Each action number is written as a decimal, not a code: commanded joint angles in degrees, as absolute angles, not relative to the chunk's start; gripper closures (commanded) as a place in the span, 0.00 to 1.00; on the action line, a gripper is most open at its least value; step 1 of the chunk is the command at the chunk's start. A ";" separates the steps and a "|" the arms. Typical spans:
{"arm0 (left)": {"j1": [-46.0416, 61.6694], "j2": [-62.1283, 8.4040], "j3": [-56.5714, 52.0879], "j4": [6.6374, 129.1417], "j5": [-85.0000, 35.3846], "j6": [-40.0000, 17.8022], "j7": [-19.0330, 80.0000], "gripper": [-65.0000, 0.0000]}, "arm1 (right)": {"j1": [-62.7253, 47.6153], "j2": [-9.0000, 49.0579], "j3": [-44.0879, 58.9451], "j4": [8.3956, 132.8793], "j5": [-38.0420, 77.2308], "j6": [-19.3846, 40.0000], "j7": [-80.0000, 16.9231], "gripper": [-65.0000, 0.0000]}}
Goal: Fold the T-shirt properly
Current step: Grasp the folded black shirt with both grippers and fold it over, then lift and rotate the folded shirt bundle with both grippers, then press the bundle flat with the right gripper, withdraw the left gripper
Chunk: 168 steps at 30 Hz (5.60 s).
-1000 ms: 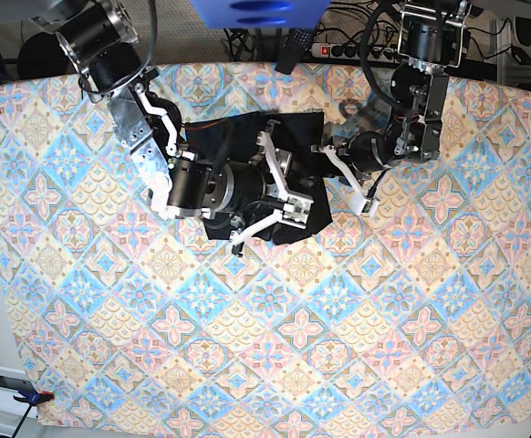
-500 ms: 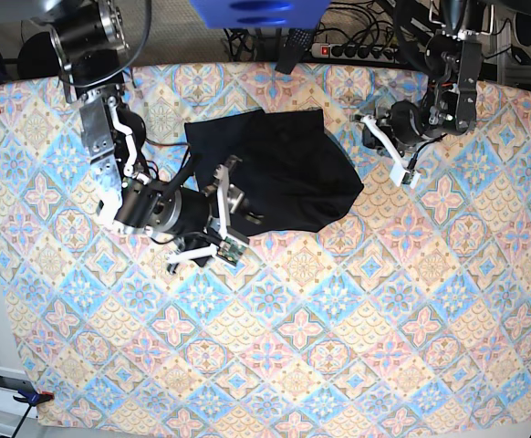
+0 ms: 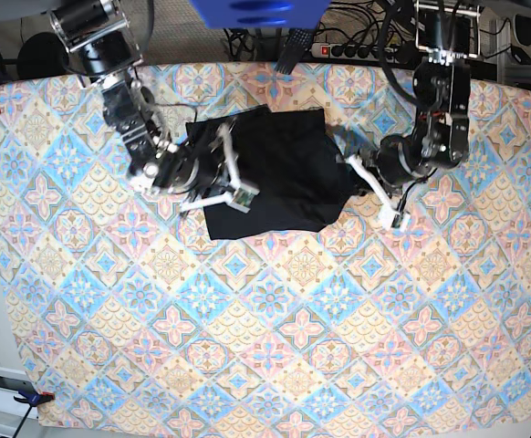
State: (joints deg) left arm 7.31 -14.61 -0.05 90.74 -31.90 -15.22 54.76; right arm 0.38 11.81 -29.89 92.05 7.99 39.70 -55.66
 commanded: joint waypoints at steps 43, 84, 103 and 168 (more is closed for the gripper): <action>26.33 -11.91 -0.13 116.18 -31.60 -15.16 58.86 0.95 | 16.92 6.46 -23.34 84.09 9.19 40.00 -53.93 0.86; -10.51 -4.18 8.48 73.71 -21.58 -14.99 47.34 0.95 | 6.37 21.76 -28.44 82.95 9.19 40.00 -50.42 0.87; 13.85 -14.11 4.44 105.45 -21.76 -15.08 60.09 0.95 | -5.23 21.58 -16.75 108.44 9.27 40.00 -55.08 0.87; 17.36 -11.56 -17.98 107.47 -26.42 -13.41 55.60 0.95 | 4.62 7.78 -22.55 72.04 9.01 40.00 -49.01 0.95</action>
